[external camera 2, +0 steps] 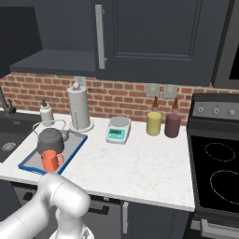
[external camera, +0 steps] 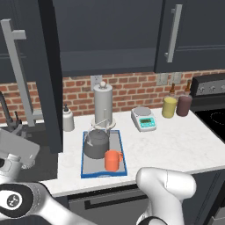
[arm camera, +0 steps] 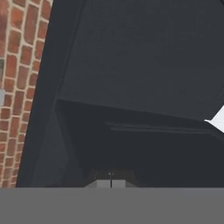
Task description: Pick the kettle from the counter and place it on the tray. Then pick the mug from the cabinet and place it on the tray. Then close the cabinet doors.
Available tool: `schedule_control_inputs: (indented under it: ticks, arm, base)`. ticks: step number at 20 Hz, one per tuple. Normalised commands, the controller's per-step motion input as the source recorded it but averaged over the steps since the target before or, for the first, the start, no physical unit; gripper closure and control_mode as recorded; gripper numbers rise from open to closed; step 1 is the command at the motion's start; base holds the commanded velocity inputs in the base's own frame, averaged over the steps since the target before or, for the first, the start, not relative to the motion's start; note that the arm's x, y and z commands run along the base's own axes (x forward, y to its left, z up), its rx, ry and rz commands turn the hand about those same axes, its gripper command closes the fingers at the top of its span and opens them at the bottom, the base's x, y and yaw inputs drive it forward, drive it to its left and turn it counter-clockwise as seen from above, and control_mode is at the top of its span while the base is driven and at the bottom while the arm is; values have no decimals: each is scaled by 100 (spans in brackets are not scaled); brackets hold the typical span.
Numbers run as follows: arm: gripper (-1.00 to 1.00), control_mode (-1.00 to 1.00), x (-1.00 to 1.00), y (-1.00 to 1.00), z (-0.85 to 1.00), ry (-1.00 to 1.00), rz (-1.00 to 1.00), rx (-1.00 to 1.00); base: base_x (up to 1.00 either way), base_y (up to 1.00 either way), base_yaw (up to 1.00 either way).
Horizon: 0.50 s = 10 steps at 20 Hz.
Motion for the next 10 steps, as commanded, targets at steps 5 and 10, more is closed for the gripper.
schedule_control_inputs:
  ticks: [5,10]
  arm:
    - [100,-100,0,-5,23,-6,-2,0]
    - [100,-100,0,-16,28,-5,-1,1]
  base:
    - [0,0,0]
    - [0,0,0]
